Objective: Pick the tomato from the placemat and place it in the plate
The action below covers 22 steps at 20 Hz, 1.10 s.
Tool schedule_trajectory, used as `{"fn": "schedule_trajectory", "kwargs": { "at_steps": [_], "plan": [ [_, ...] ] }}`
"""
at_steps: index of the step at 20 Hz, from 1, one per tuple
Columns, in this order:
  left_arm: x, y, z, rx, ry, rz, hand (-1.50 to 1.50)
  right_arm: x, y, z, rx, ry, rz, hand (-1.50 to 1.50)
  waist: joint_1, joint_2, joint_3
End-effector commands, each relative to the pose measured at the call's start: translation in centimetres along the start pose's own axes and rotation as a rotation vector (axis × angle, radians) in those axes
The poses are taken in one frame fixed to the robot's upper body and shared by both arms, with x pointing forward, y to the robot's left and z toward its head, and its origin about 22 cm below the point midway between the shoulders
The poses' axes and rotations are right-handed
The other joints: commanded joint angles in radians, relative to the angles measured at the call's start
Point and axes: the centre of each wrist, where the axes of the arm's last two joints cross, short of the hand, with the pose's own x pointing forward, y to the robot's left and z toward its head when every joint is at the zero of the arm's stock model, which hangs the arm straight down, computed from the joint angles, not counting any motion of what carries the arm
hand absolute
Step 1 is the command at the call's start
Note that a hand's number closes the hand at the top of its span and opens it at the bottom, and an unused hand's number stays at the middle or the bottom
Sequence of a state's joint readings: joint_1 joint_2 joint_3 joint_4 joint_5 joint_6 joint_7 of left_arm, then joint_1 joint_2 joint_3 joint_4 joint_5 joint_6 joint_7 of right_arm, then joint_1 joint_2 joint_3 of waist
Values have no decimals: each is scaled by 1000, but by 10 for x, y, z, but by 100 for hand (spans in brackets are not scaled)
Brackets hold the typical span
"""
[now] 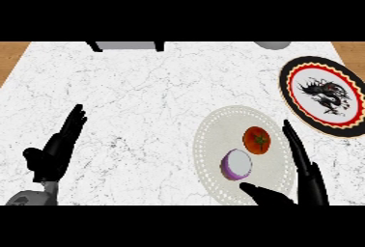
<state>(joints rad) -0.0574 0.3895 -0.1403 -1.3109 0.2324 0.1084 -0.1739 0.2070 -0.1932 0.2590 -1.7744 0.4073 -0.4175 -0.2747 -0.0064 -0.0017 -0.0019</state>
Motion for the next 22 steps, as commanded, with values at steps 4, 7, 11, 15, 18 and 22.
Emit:
{"fn": "schedule_trajectory", "kwargs": {
  "at_steps": [4,7,11,15,18,22],
  "plan": [
    [-1,-6,-6,1,-7,-14,0,7,-40,9,235,192,295,-150,-7,1,-1],
    [0,6,-3,2,-28,16,0,37,-33,5,261,230,281,-150,2,1,0],
    [16,-5,-1,-12,-3,-4,0,29,-40,-14,311,323,312,-150,7,1,2],
    [-5,-1,1,-28,6,10,0,25,-17,-20,304,348,348,-150,6,2,2],
    [6,-8,-19,-16,-2,3,0,5,-25,-25,358,386,439,-150,3,2,2],
    [-5,10,-5,0,-7,-7,0,-2,-17,-49,392,422,434,-150,8,2,2]
  ]
}}
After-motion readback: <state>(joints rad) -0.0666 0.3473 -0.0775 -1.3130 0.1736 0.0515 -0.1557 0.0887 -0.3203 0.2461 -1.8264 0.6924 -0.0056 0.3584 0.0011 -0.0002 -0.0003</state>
